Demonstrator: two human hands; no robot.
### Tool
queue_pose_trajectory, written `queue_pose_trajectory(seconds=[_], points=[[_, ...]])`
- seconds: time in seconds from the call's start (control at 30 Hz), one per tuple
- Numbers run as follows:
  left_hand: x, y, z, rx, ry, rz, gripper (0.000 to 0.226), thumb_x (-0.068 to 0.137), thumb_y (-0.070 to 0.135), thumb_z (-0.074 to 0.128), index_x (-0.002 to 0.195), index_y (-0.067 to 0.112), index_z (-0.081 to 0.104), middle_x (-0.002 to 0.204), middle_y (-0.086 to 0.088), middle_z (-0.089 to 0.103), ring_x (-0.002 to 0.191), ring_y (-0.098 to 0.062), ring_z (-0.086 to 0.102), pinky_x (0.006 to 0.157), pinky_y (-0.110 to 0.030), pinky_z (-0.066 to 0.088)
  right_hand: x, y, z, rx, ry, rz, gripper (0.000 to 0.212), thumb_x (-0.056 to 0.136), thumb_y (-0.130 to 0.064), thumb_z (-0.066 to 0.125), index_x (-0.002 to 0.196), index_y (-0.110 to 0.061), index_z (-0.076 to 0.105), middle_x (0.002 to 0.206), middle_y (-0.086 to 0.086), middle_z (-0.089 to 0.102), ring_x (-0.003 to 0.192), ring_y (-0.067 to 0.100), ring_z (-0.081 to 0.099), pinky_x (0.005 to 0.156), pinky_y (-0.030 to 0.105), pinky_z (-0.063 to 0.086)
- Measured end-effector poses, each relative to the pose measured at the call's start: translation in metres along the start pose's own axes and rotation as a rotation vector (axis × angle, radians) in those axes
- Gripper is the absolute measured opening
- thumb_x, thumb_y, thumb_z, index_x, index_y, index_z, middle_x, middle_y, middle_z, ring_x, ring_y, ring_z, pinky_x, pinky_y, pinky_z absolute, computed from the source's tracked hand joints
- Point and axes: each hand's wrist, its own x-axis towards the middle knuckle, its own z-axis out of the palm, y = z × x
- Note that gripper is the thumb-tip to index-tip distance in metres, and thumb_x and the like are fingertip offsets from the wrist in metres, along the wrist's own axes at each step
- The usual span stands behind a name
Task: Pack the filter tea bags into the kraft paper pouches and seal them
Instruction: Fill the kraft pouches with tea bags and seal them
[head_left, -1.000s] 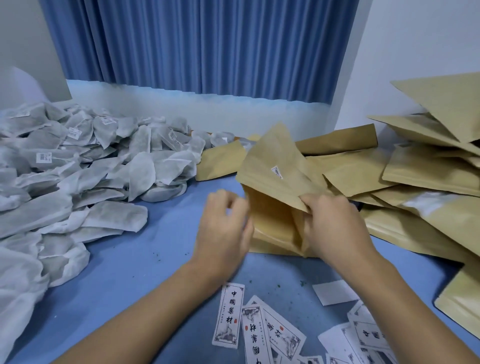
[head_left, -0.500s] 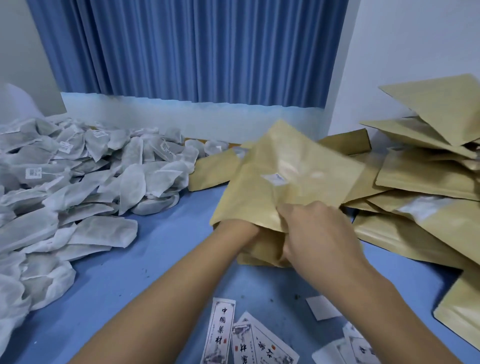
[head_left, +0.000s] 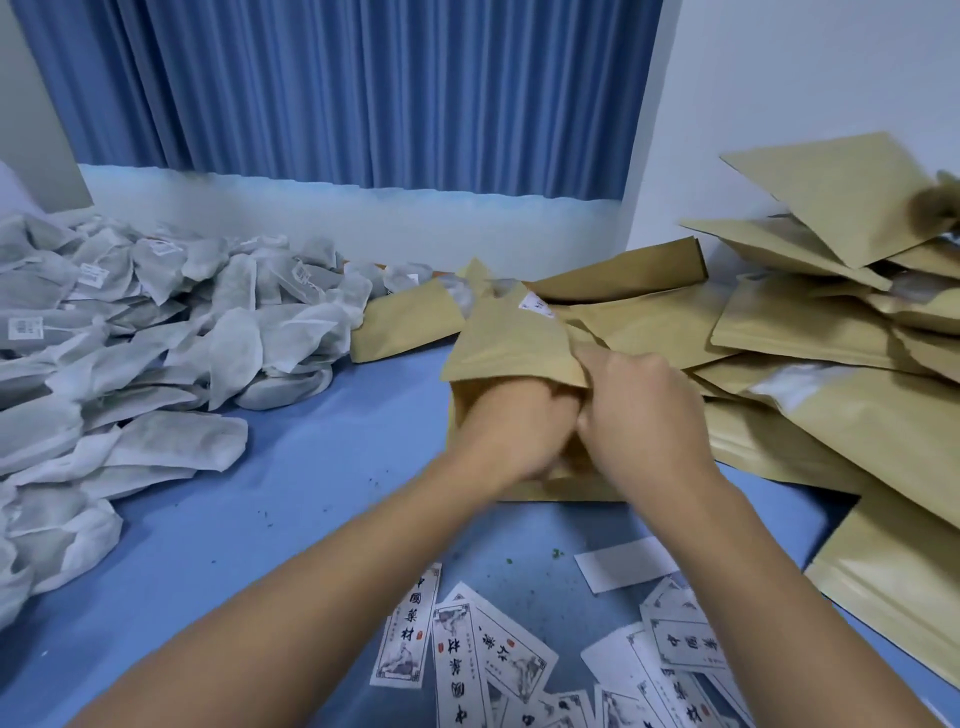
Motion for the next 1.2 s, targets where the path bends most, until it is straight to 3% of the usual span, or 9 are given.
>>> queue_pose_trajectory(seconds=[0.07,0.13,0.23,0.5,0.67,0.8,0.93,1.1,1.2], points=[[-0.037,-0.004,0.016,0.166,0.121,0.249,0.014,0.089,0.016,0.049,0.091,0.01,0.061,0.091,-0.007,0.061,0.085,-0.027,0.056,0.074,-0.041,0.05,0.005,0.011,0.001,-0.006,-0.037,0.011,0.035,0.077,-0.007,0.049,0.105,-0.026,0.061,0.067,0.003,0.046,0.069,0.034,0.047,0.059,0.033,0.038],[-0.069,-0.012,0.034,0.227,0.05,0.405,0.015,0.089,0.019,0.05,0.082,0.008,0.06,0.082,-0.007,0.053,0.077,-0.027,0.051,0.064,-0.04,0.045,0.006,0.015,0.003,-0.031,-0.06,-0.003,0.041,0.077,-0.005,0.051,0.108,-0.03,0.062,0.066,0.002,0.046,0.068,0.034,0.048,0.057,0.032,0.036],[-0.086,-0.014,0.055,0.237,-0.258,0.207,0.032,0.095,0.041,0.054,0.1,0.01,0.06,0.099,-0.004,0.049,0.094,-0.025,0.048,0.075,-0.036,0.042,0.005,0.011,0.007,-0.087,-0.084,-0.012,0.044,0.078,-0.004,0.052,0.109,-0.032,0.064,0.064,0.0,0.043,0.064,0.031,0.045,0.056,0.031,0.033],[-0.065,-0.008,0.063,0.186,-0.422,-0.093,0.057,0.081,0.056,0.074,0.112,0.012,0.054,0.115,-0.006,0.055,0.109,-0.027,0.049,0.095,-0.043,0.046,0.001,0.008,0.015,-0.144,-0.092,-0.034,0.037,0.078,-0.005,0.054,0.103,-0.032,0.062,0.06,-0.004,0.033,0.056,0.025,0.035,0.05,0.03,0.024],[-0.075,-0.015,0.05,-0.046,-0.354,-0.224,0.017,0.09,0.025,0.067,0.088,0.019,0.052,0.09,-0.002,0.064,0.086,-0.025,0.061,0.08,-0.046,0.054,0.001,0.012,0.018,-0.154,-0.098,-0.043,0.034,0.08,-0.006,0.054,0.103,-0.031,0.061,0.06,-0.004,0.033,0.059,0.027,0.04,0.05,0.031,0.024],[-0.084,-0.017,0.029,-0.318,-0.089,-0.15,0.015,0.086,0.01,0.057,0.081,0.023,0.05,0.064,-0.003,0.06,0.06,-0.027,0.058,0.057,-0.045,0.054,0.002,0.011,0.019,-0.156,-0.101,-0.025,0.033,0.08,-0.007,0.054,0.101,-0.032,0.06,0.061,-0.003,0.034,0.064,0.03,0.042,0.054,0.031,0.027],[-0.058,-0.021,0.005,0.403,0.329,0.285,0.016,0.077,0.006,0.065,0.088,0.017,0.061,0.083,0.004,0.053,0.063,-0.023,0.051,0.042,-0.033,0.036,0.006,0.012,0.019,-0.102,-0.111,-0.003,0.019,0.078,-0.012,0.057,0.088,-0.028,0.055,0.065,0.0,0.048,0.063,0.032,0.044,0.055,0.03,0.032],[-0.007,-0.017,0.017,0.695,-0.105,-0.063,0.019,0.094,0.006,0.052,0.106,0.013,0.064,0.114,-0.009,0.061,0.102,-0.03,0.06,0.065,-0.034,0.034,0.017,-0.011,0.017,-0.105,-0.101,-0.02,0.014,0.081,-0.013,0.053,0.075,-0.024,0.046,0.062,-0.001,0.033,0.065,0.031,0.042,0.06,0.032,0.035],[0.017,-0.025,0.022,0.794,-0.127,-0.071,0.018,0.095,0.014,0.052,0.101,0.024,0.067,0.109,0.003,0.069,0.101,-0.019,0.066,0.059,-0.026,0.03,0.035,-0.026,0.016,-0.119,-0.154,-0.036,0.018,0.084,-0.009,0.047,0.079,-0.023,0.039,0.08,0.006,0.052,0.078,0.034,0.054,0.065,0.033,0.034]])
